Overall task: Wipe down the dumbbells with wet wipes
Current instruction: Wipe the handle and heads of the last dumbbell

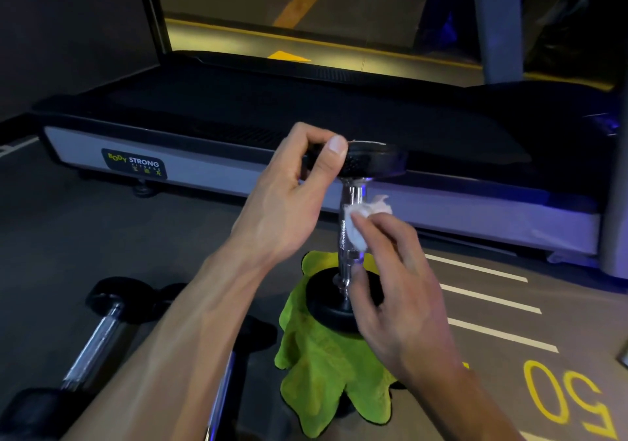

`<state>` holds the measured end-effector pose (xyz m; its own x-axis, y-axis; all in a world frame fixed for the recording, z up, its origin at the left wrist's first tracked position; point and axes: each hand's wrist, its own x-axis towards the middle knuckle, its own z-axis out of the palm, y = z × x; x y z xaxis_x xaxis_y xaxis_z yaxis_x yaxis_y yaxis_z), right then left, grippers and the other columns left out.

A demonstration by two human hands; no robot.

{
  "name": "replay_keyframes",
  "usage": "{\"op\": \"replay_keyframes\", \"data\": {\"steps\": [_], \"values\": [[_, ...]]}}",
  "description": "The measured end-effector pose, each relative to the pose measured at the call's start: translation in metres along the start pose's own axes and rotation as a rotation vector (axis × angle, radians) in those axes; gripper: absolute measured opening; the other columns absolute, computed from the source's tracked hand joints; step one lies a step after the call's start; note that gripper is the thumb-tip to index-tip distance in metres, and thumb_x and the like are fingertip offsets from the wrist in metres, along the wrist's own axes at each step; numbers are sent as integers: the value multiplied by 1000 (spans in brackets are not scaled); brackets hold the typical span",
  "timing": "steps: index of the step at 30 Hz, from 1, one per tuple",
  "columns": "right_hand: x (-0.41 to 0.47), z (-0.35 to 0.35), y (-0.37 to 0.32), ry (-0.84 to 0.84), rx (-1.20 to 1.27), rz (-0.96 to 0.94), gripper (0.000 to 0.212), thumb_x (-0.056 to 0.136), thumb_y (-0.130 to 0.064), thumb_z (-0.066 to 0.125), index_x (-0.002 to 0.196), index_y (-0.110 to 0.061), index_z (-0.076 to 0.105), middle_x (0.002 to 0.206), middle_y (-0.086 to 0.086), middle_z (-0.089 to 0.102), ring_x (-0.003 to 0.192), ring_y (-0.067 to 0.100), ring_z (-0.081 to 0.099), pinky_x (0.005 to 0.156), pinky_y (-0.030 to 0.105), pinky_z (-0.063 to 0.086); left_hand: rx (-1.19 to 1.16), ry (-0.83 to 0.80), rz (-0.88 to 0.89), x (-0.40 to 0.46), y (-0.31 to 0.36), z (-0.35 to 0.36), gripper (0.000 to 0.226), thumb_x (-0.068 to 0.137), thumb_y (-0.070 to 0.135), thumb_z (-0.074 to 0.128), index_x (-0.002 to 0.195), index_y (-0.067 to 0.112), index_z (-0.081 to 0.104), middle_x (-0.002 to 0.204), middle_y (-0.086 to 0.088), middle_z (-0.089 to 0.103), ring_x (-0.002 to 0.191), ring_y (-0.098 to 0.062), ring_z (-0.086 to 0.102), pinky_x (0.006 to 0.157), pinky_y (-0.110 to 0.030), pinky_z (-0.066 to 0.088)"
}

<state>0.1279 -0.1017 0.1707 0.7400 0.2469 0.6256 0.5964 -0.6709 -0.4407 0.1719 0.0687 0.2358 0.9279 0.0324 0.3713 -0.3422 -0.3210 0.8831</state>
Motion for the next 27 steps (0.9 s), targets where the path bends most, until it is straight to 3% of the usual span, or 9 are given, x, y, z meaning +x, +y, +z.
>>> {"op": "replay_keyframes", "data": {"steps": [4, 9, 12, 16, 19, 22, 27], "values": [[23, 4, 0, 102, 7, 20, 50, 95, -5, 61, 143, -8, 51, 143, 1, 46, 133, 13, 49, 109, 33, 45, -12, -4, 5, 2, -1, 3, 21, 103, 60, 45, 106, 43, 57, 109, 12, 66, 99, -13, 63, 88, -37, 53], [-10, 3, -2, -12, 45, 38, 64, 94, -8, 63, 154, -13, 42, 154, -6, 39, 143, 8, 41, 111, 33, 45, -9, 7, 4, 0, -2, 2, 32, 96, 71, 40, 108, 46, 56, 107, 12, 66, 101, -19, 64, 91, -44, 55], [10, -3, -1, 31, -8, 9, 55, 95, -11, 64, 148, -15, 51, 146, -4, 46, 131, 10, 51, 104, 30, 48, -23, -9, -2, -2, 1, 4, 28, 100, 65, 42, 110, 43, 56, 109, 12, 66, 104, -18, 64, 95, -46, 54], [31, -14, -4, 125, 48, -28, 24, 96, -11, 65, 119, -16, 72, 118, -8, 59, 102, 3, 60, 85, 16, 48, -57, -1, -20, -3, 3, 5, 28, 96, 67, 51, 109, 42, 57, 102, 20, 66, 101, -6, 64, 90, -34, 50], [13, -13, 3, 36, 79, -29, 12, 94, -15, 71, 103, -19, 77, 103, -13, 61, 89, -1, 61, 79, 12, 47, -39, 32, -12, -3, 2, 4, 36, 90, 70, 61, 111, 40, 58, 99, 27, 65, 99, 2, 62, 89, -24, 45], [-6, -11, 10, -132, 130, 66, 11, 90, -21, 75, 95, -29, 80, 98, -18, 65, 86, -2, 63, 77, 13, 47, -35, 37, -8, -4, 2, 5, 41, 87, 73, 62, 110, 40, 58, 97, 26, 64, 97, 2, 61, 88, -24, 45], [3, -13, 1, -316, -57, 131, 7, 85, -28, 72, 84, -34, 76, 93, -21, 66, 88, 10, 61, 80, 32, 50, -95, 19, -16, -3, 5, 10, 44, 83, 72, 64, 111, 38, 59, 95, 24, 65, 95, -2, 62, 90, -30, 49]]}}
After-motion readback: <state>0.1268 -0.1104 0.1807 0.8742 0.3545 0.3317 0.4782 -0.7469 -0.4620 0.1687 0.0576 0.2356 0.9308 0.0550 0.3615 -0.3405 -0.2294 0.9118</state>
